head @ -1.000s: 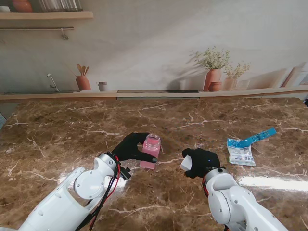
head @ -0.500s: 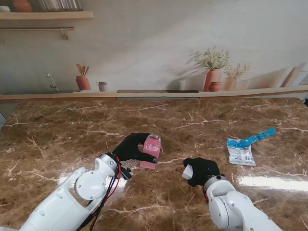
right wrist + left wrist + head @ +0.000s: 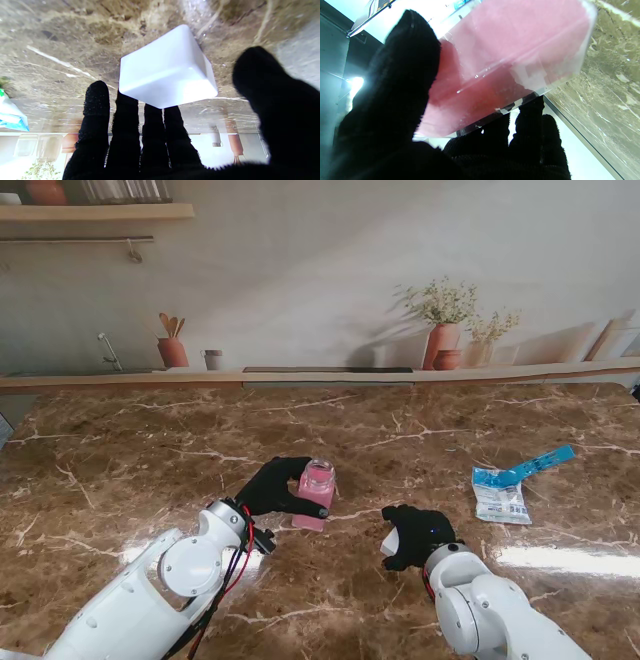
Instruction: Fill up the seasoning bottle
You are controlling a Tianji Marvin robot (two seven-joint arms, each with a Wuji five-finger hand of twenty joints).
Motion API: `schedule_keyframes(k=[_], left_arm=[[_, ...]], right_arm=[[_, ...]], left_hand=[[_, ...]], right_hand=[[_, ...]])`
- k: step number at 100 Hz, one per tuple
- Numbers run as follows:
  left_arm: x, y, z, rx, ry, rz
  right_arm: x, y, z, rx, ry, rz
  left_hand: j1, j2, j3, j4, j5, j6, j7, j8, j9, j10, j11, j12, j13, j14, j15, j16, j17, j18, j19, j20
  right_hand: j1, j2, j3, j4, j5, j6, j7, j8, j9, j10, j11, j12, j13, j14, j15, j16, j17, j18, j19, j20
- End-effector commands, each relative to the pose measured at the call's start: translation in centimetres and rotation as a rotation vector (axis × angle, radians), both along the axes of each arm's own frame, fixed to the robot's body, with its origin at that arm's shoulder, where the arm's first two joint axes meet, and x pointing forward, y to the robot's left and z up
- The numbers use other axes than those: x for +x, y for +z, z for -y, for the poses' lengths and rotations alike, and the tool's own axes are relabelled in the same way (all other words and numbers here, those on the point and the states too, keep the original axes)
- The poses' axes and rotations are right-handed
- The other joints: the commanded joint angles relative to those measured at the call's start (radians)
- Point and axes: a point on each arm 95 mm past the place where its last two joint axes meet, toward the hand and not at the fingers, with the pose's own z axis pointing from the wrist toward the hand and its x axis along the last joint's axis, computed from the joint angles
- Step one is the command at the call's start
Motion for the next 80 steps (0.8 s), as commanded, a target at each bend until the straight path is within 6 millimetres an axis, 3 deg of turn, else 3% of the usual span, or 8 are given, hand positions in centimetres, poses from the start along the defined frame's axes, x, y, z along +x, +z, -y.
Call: schedule_keyframes(k=[1,12,17,20,27,52,73,80], left_arm=[[0.1,0.2,0.4,-0.010,0.003,0.012],[0.2,0.0,0.6,-0.009,0.010,0.010],[0.4,-0.2,0.8,-0.010,0.012,0.006],[0.4,-0.3,0.9,-0.012,0.013,0.002],[0.6,-0.5,1.3,-0.015,0.026,0.003],[1.3,-1.7,2.7,-0.035,0.092,0.019],[1.9,-2.6,3.9,-0.029,0.127,0.032],[2.2,-2.9,4.3,-0.026,0.138,0.036]], right_arm=[[-0.8,-0.7,0.0,0.002,-0.002,-0.023],[-1.0,0.2,-0.1,0.011,-0.011,0.025],[-1.2,0.7,-0.1,0.021,-0.020,0.043],[-1.2,1.0,-0.1,0.027,-0.025,0.056],[-1.4,1.8,-0.1,0.045,-0.036,0.089],[-1.9,4.0,0.2,0.090,-0.062,0.179],[-1.9,4.7,0.0,0.133,-0.066,0.229],[-1.9,4.8,-0.1,0.144,-0.067,0.242]], left_hand=[[0.117,0.341,0.205,0.010,0.172,-0.304,0.201,0.045,0.062,-0.134,0.119,0.035,-0.030,-0.026,-0.008,-0.009,-0.015,-0.029,-0.018,0.006],[0.113,0.328,0.218,0.011,0.173,-0.314,0.203,0.043,0.065,-0.142,0.107,0.016,-0.028,-0.028,-0.008,-0.010,-0.011,-0.024,-0.012,0.009],[0.111,0.322,0.228,0.011,0.168,-0.320,0.211,0.047,0.068,-0.143,0.098,0.002,-0.027,-0.030,-0.011,-0.013,-0.012,-0.024,-0.009,0.011],[0.110,0.315,0.239,0.010,0.164,-0.324,0.219,0.052,0.070,-0.142,0.091,-0.009,-0.026,-0.029,-0.013,-0.016,-0.011,-0.023,-0.007,0.012],[0.108,0.294,0.265,0.008,0.150,-0.341,0.235,0.065,0.083,-0.147,0.068,-0.047,-0.021,-0.035,-0.013,-0.021,-0.005,-0.022,0.003,0.017],[0.080,0.218,0.353,0.006,0.061,-0.394,0.293,0.180,0.098,-0.166,0.034,-0.128,-0.022,-0.046,-0.015,-0.038,-0.001,-0.023,0.039,0.039],[0.067,0.180,0.367,-0.001,0.003,-0.421,0.316,0.271,0.092,-0.181,-0.018,-0.227,-0.042,-0.056,-0.022,-0.054,-0.004,-0.033,0.046,0.046],[0.063,0.171,0.375,-0.004,-0.017,-0.423,0.315,0.311,0.067,-0.183,0.011,-0.276,-0.048,-0.070,-0.018,-0.059,-0.008,-0.038,0.046,0.050]], right_hand=[[-0.061,0.031,-0.027,0.018,-0.054,0.037,-0.040,-0.002,-0.062,0.009,-0.033,-0.030,-0.064,-0.019,-0.104,-0.078,-0.050,0.016,-0.068,0.017],[-0.062,0.138,-0.148,0.039,-0.112,0.055,-0.073,0.020,-0.148,0.028,-0.058,-0.057,-0.154,-0.014,-0.155,-0.118,-0.131,0.020,-0.193,-0.004],[-0.024,0.231,-0.305,0.070,-0.124,0.057,-0.082,0.031,-0.168,0.032,-0.058,-0.062,-0.185,-0.014,-0.159,-0.125,-0.157,0.019,-0.233,-0.001],[-0.047,0.261,-0.404,0.096,-0.125,0.057,-0.085,0.035,-0.167,0.032,-0.058,-0.063,-0.187,-0.014,-0.157,-0.126,-0.159,0.021,-0.242,0.003],[-0.088,0.224,-0.379,0.132,-0.130,0.061,-0.094,0.034,-0.165,0.030,-0.060,-0.066,-0.186,-0.014,-0.156,-0.128,-0.167,0.024,-0.262,0.000],[-0.100,0.208,-0.335,0.135,-0.124,0.059,-0.098,0.030,-0.160,0.029,-0.068,-0.071,-0.204,-0.011,-0.172,-0.137,-0.197,0.031,-0.301,-0.012],[-0.100,0.208,-0.322,0.134,-0.123,0.059,-0.099,0.029,-0.157,0.031,-0.073,-0.072,-0.207,-0.009,-0.174,-0.139,-0.197,0.033,-0.304,-0.009],[-0.097,0.208,-0.321,0.134,-0.122,0.058,-0.099,0.029,-0.156,0.030,-0.074,-0.072,-0.208,-0.010,-0.175,-0.140,-0.197,0.033,-0.305,-0.008]])
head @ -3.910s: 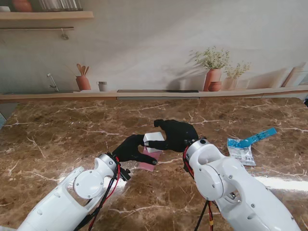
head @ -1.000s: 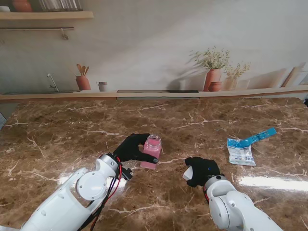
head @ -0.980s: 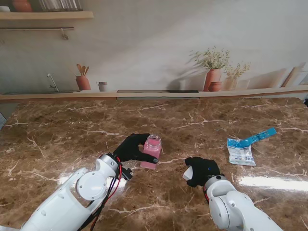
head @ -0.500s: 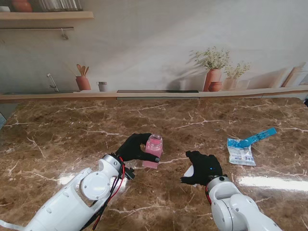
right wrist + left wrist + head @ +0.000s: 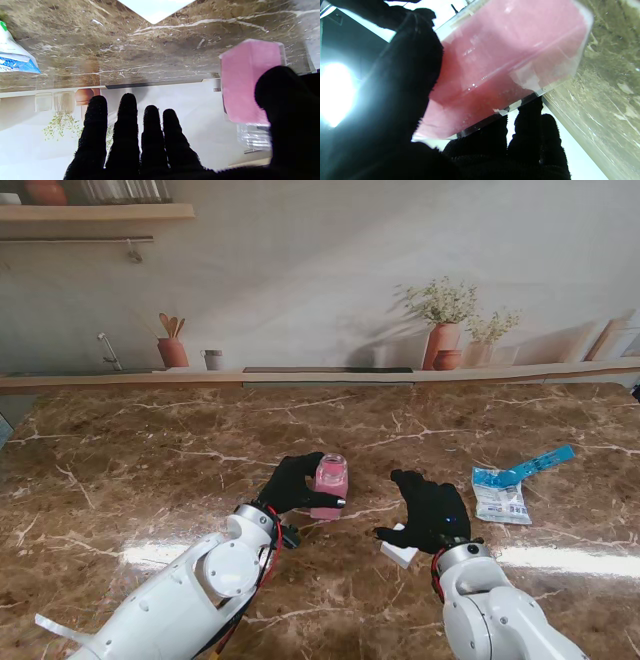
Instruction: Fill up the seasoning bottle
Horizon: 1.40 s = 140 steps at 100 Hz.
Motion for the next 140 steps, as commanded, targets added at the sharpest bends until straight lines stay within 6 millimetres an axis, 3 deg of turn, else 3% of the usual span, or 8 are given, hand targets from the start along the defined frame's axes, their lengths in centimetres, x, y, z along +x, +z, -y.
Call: schedule_keyframes(k=[1,18,28,58,99,110,117,140], left_arm=[[0.4,0.4,0.9,-0.013,0.005,0.011],[1.0,-0.3,1.6,-0.007,0.043,0.015],[1.3,-0.7,1.9,-0.007,0.059,0.008],[2.0,-2.3,2.5,-0.004,0.085,-0.039],[2.5,-3.5,2.4,0.007,0.109,-0.062],[2.5,-3.7,2.4,0.011,0.103,-0.070],[2.4,-3.8,2.3,0.015,0.101,-0.072],[2.4,-3.8,2.0,0.031,0.095,-0.077]], right_arm=[[-0.3,-0.1,-0.2,0.013,0.000,-0.007],[-0.6,0.2,-0.3,0.033,-0.002,0.013],[-0.7,0.3,-0.3,0.042,-0.003,0.021],[-1.1,0.6,-0.5,0.052,0.004,0.035],[-1.2,0.7,-0.6,0.050,0.010,0.023],[-1.2,0.7,-0.6,0.052,0.008,0.023],[-1.2,0.6,-0.6,0.053,0.008,0.022],[-1.2,0.6,-0.6,0.055,0.009,0.021]], left_hand=[[0.080,0.169,0.291,0.035,0.039,-0.423,0.307,0.135,0.047,-0.143,0.062,-0.035,-0.036,-0.052,-0.019,-0.015,-0.010,-0.038,0.021,0.016],[0.058,0.161,0.302,0.034,-0.023,-0.423,0.300,0.197,-0.067,-0.152,0.173,-0.231,-0.077,-0.068,-0.028,-0.024,-0.023,-0.053,0.012,0.020],[0.049,0.158,0.308,0.033,-0.039,-0.424,0.297,0.208,-0.095,-0.164,0.184,-0.293,-0.077,-0.096,-0.029,-0.030,-0.023,-0.057,0.010,0.021],[0.010,0.143,0.295,0.030,-0.082,-0.401,0.282,0.218,-0.149,-0.164,0.241,-0.436,-0.111,-0.086,-0.028,-0.032,-0.022,-0.060,-0.011,0.017],[-0.059,0.149,0.299,0.031,-0.136,-0.353,0.244,0.203,-0.230,-0.160,0.244,-0.455,-0.164,-0.105,-0.071,-0.063,-0.026,-0.058,-0.052,0.010],[-0.102,0.165,0.329,0.054,-0.166,-0.315,0.207,0.185,-0.272,-0.159,0.238,-0.464,-0.176,-0.115,-0.089,-0.087,-0.025,-0.058,-0.074,0.015],[-0.149,0.171,0.364,0.104,-0.196,-0.286,0.167,0.173,-0.314,-0.159,0.235,-0.469,-0.199,-0.113,-0.097,-0.096,-0.024,-0.061,-0.101,0.017],[-0.197,0.136,0.328,0.099,-0.244,-0.241,0.094,0.123,-0.393,-0.162,0.220,-0.482,-0.235,-0.116,-0.121,-0.112,-0.027,-0.069,-0.167,0.025]], right_hand=[[-0.037,-0.021,0.013,0.038,-0.030,0.021,-0.015,0.013,-0.026,0.003,-0.014,-0.022,-0.041,-0.004,-0.013,-0.038,-0.016,0.011,-0.027,-0.008],[-0.033,-0.020,0.013,0.038,-0.031,0.022,-0.017,0.012,-0.026,0.005,-0.019,-0.023,-0.046,-0.002,-0.016,-0.039,-0.018,0.012,-0.030,-0.006],[-0.031,-0.018,0.013,0.038,-0.031,0.021,-0.018,0.012,-0.024,0.004,-0.020,-0.022,-0.049,-0.001,-0.016,-0.039,-0.018,0.011,-0.031,-0.005],[-0.027,-0.017,0.009,0.039,-0.031,0.020,-0.020,0.010,-0.023,0.004,-0.026,-0.022,-0.052,-0.002,-0.014,-0.040,-0.018,0.013,-0.034,-0.002],[-0.024,-0.014,0.007,0.040,-0.028,0.021,-0.018,0.011,-0.022,0.006,-0.031,-0.020,-0.063,-0.007,-0.030,-0.045,-0.021,0.013,-0.040,0.001],[-0.024,-0.014,0.007,0.041,-0.028,0.019,-0.016,0.013,-0.022,0.005,-0.031,-0.020,-0.062,-0.007,-0.030,-0.044,-0.020,0.013,-0.041,0.001],[-0.024,-0.014,0.006,0.041,-0.028,0.020,-0.015,0.014,-0.023,0.005,-0.031,-0.019,-0.063,-0.007,-0.031,-0.044,-0.021,0.013,-0.041,0.002],[-0.023,-0.015,0.006,0.041,-0.028,0.019,-0.014,0.016,-0.023,0.006,-0.031,-0.018,-0.063,-0.007,-0.033,-0.044,-0.021,0.013,-0.042,0.003]])
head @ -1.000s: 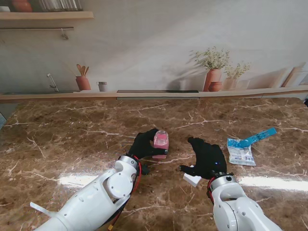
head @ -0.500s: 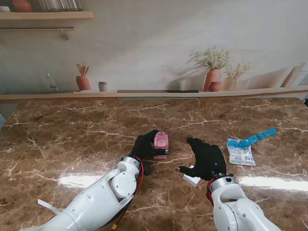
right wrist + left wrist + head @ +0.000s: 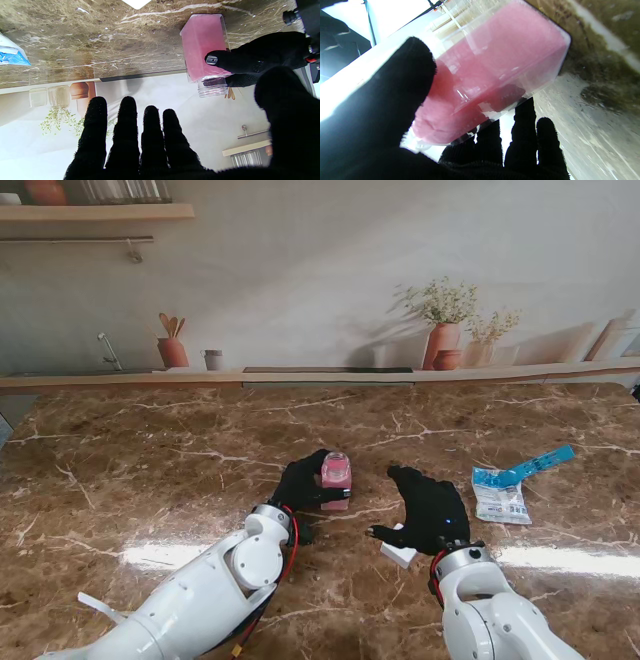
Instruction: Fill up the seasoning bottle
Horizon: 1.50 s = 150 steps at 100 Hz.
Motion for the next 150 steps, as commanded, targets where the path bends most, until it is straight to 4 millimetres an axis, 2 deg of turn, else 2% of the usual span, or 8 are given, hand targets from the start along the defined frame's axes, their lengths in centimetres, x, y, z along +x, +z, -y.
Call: schedule_keyframes(k=[1,25,47,66,88,105,119,150], left_arm=[[0.0,0.2,0.1,0.003,-0.003,0.003],[0.1,0.1,-0.3,0.021,-0.016,0.004],[0.1,0.3,-0.9,0.024,-0.050,0.005],[0.0,1.1,-2.0,0.025,-0.084,0.012],[-0.7,2.4,-4.3,0.038,-0.074,0.052],[-1.7,3.5,-5.9,0.027,-0.060,0.091],[-2.7,4.1,-7.0,0.014,-0.058,0.109],[-4.3,5.0,-8.3,-0.012,-0.065,0.121]], right_arm=[[-0.3,-0.4,-0.1,0.003,-0.001,-0.021],[-0.2,-0.4,-0.1,0.003,-0.001,-0.016],[-0.2,-0.3,-0.2,0.000,-0.001,-0.013],[0.0,-0.1,-0.2,0.000,-0.001,-0.005],[0.9,0.1,0.1,-0.002,-0.011,-0.008],[1.8,0.4,0.6,-0.010,-0.028,-0.020],[2.4,0.5,1.4,-0.022,-0.057,-0.035],[3.9,1.6,4.8,-0.086,-0.154,-0.068]], left_hand=[[-0.009,0.074,0.068,0.065,-0.013,-0.095,0.032,-0.001,-0.034,-0.038,-0.011,-0.018,-0.040,-0.038,-0.024,-0.016,-0.014,-0.041,-0.037,0.018],[-0.028,0.041,0.041,0.058,-0.034,-0.075,-0.029,-0.061,-0.091,-0.040,-0.028,-0.028,-0.075,-0.044,-0.055,-0.032,-0.019,-0.041,-0.103,0.037],[-0.072,-0.021,-0.011,0.041,-0.043,-0.020,-0.260,-0.293,-0.228,-0.048,-0.094,-0.093,-0.163,-0.099,-0.198,-0.161,-0.026,-0.065,-0.305,0.020],[-0.105,-0.059,-0.053,0.033,-0.054,-0.005,-0.394,-0.386,-0.304,-0.057,-0.131,-0.136,-0.247,-0.137,-0.290,-0.242,-0.034,-0.088,-0.467,0.030],[-0.117,-0.030,-0.099,0.037,-0.047,0.006,-0.514,-0.453,-0.349,-0.057,-0.168,-0.171,-0.298,-0.175,-0.369,-0.346,-0.004,-0.102,-0.564,-0.104],[-0.118,0.045,-0.193,0.054,-0.022,0.021,-0.547,-0.470,-0.342,-0.041,-0.177,-0.177,-0.254,-0.164,-0.359,-0.366,0.015,-0.081,-0.473,-0.051],[-0.091,0.098,-0.287,0.079,0.008,0.039,-0.565,-0.478,-0.329,-0.021,-0.181,-0.179,-0.240,-0.158,-0.352,-0.387,0.022,-0.124,-0.431,-0.184],[-0.066,0.147,-0.335,0.095,0.041,0.058,-0.574,-0.484,-0.305,0.002,-0.191,-0.185,-0.232,-0.145,-0.350,-0.393,0.022,-0.124,-0.411,-0.259]], right_hand=[[-0.023,-0.015,0.006,0.041,-0.028,0.019,-0.013,0.016,-0.024,0.003,-0.019,-0.009,-0.024,-0.008,-0.019,-0.028,-0.011,0.011,-0.020,0.003],[-0.021,-0.016,0.007,0.041,-0.030,0.019,-0.014,0.017,-0.025,0.004,-0.020,-0.008,-0.026,-0.007,-0.020,-0.028,-0.011,0.011,-0.021,0.004],[-0.021,-0.017,0.007,0.041,-0.037,0.022,-0.017,0.017,-0.033,0.004,-0.022,-0.009,-0.034,-0.007,-0.022,-0.028,-0.015,0.010,-0.024,0.004],[-0.024,-0.015,0.006,0.040,-0.038,0.022,-0.018,0.017,-0.033,0.006,-0.021,-0.008,-0.036,-0.005,-0.022,-0.028,-0.017,0.010,-0.027,0.004],[-0.026,-0.013,0.006,0.040,-0.038,0.020,-0.018,0.018,-0.031,0.004,-0.021,-0.009,-0.032,-0.007,-0.021,-0.029,-0.018,0.011,-0.029,0.004],[-0.027,-0.007,0.006,0.041,-0.033,0.017,-0.018,0.017,-0.025,0.000,-0.020,-0.009,-0.011,-0.002,-0.012,-0.026,-0.016,0.014,-0.030,0.004],[-0.028,-0.001,0.006,0.041,-0.024,0.015,-0.019,0.014,-0.015,-0.001,-0.019,-0.010,-0.002,-0.003,-0.008,-0.026,-0.012,0.016,-0.030,0.003],[-0.013,0.017,-0.008,0.044,0.031,0.001,-0.037,-0.028,0.063,-0.009,-0.063,-0.052,0.049,0.005,-0.070,-0.075,0.010,0.019,-0.062,-0.042]])
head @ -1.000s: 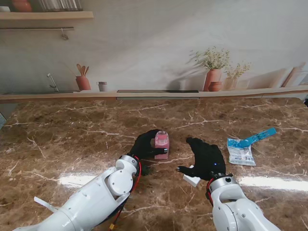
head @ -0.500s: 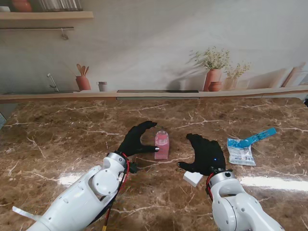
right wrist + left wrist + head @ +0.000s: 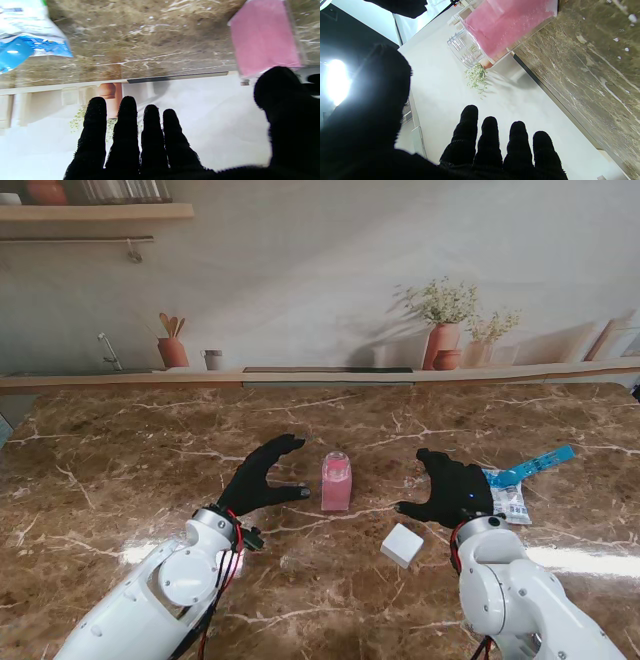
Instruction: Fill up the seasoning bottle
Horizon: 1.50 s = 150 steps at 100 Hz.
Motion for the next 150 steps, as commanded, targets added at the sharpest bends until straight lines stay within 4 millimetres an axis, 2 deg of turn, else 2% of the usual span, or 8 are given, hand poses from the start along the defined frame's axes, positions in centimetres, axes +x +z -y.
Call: schedule_keyframes(k=[1,24,62,76,80,88,97,150], left_arm=[[-0.4,-0.2,-0.3,0.002,-0.006,0.005],[-0.7,0.3,-0.5,-0.023,-0.007,0.041],[-0.8,0.1,-0.7,-0.030,-0.009,0.054],[-0.7,0.0,-0.8,-0.032,-0.005,0.050],[-0.6,0.0,-0.8,-0.032,-0.001,0.052],[-0.6,0.0,-0.9,-0.032,0.004,0.054],[-0.5,0.1,-0.9,-0.033,0.010,0.057],[-0.8,0.3,-1.3,-0.016,0.019,0.067]], right_arm=[[0.4,0.2,1.4,-0.026,-0.037,-0.008],[2.1,1.1,5.5,-0.102,-0.141,-0.030],[4.6,1.5,12.1,-0.245,-0.231,-0.154],[5.8,1.7,13.9,-0.315,-0.195,-0.215],[6.2,1.7,14.3,-0.327,-0.184,-0.225],[7.3,1.6,15.1,-0.333,-0.169,-0.240],[8.4,1.4,15.9,-0.348,-0.150,-0.262],[12.7,-2.4,17.9,-0.387,-0.050,-0.372]], left_hand=[[0.003,0.028,-0.043,0.031,0.020,0.008,-0.024,-0.016,0.012,0.001,-0.020,-0.015,0.022,-0.022,-0.011,-0.014,0.004,-0.045,0.028,-0.017],[0.019,0.037,-0.041,0.039,0.043,0.014,-0.018,-0.014,0.038,0.009,-0.020,-0.016,0.038,-0.012,-0.005,-0.014,0.006,-0.038,0.044,-0.021],[0.019,0.038,-0.034,0.041,0.048,0.015,-0.017,-0.012,0.046,0.010,-0.022,-0.015,0.038,-0.015,-0.005,-0.016,0.001,-0.040,0.048,-0.034],[0.018,0.041,-0.029,0.041,0.048,0.014,-0.015,-0.010,0.047,0.010,-0.021,-0.015,0.039,-0.014,-0.004,-0.015,0.001,-0.041,0.049,-0.036],[0.018,0.041,-0.027,0.041,0.051,0.014,-0.013,-0.010,0.049,0.009,-0.020,-0.014,0.041,-0.015,-0.003,-0.015,0.002,-0.041,0.050,-0.037],[0.016,0.045,-0.024,0.041,0.051,0.014,-0.012,-0.009,0.051,0.010,-0.020,-0.014,0.042,-0.015,-0.002,-0.015,0.002,-0.042,0.051,-0.037],[0.017,0.046,-0.020,0.041,0.053,0.013,-0.011,-0.008,0.053,0.011,-0.020,-0.014,0.044,-0.014,-0.002,-0.015,0.001,-0.042,0.052,-0.039],[0.020,0.051,-0.003,0.039,0.056,0.014,-0.005,-0.004,0.059,0.013,-0.020,-0.013,0.048,-0.014,-0.001,-0.015,0.000,-0.043,0.050,-0.045]], right_hand=[[-0.012,0.013,-0.008,0.034,0.031,0.001,-0.025,-0.019,0.025,-0.010,-0.023,-0.025,0.028,0.005,-0.025,-0.028,0.006,0.010,-0.023,-0.027],[0.024,0.001,-0.012,0.036,0.101,-0.009,-0.018,-0.052,0.104,-0.016,-0.022,-0.029,0.074,-0.006,-0.027,-0.032,0.024,0.010,-0.009,-0.036],[0.087,-0.040,-0.028,0.041,0.065,-0.019,-0.062,-0.138,0.084,-0.030,-0.118,-0.110,-0.002,-0.036,-0.124,-0.133,-0.030,-0.017,-0.065,-0.109],[0.177,-0.054,-0.053,0.054,0.056,-0.024,-0.080,-0.162,0.072,-0.040,-0.132,-0.130,-0.041,-0.052,-0.132,-0.158,-0.059,-0.031,-0.088,-0.127],[0.170,-0.053,0.052,0.050,0.059,-0.028,-0.081,-0.171,0.072,-0.043,-0.131,-0.137,-0.044,-0.055,-0.128,-0.166,-0.059,-0.032,-0.089,-0.132],[0.136,-0.099,0.244,-0.009,0.063,-0.034,-0.075,-0.179,0.094,-0.044,-0.113,-0.136,-0.046,-0.059,-0.123,-0.172,-0.060,-0.034,-0.087,-0.138],[0.125,-0.124,0.316,-0.027,0.077,-0.047,-0.067,-0.181,0.102,-0.055,-0.110,-0.145,-0.041,-0.069,-0.121,-0.176,-0.054,-0.034,-0.085,-0.140],[0.128,-0.210,0.391,-0.066,0.139,-0.066,-0.019,-0.183,0.177,-0.063,-0.077,-0.140,0.029,-0.071,-0.081,-0.164,-0.020,-0.022,-0.048,-0.139]])
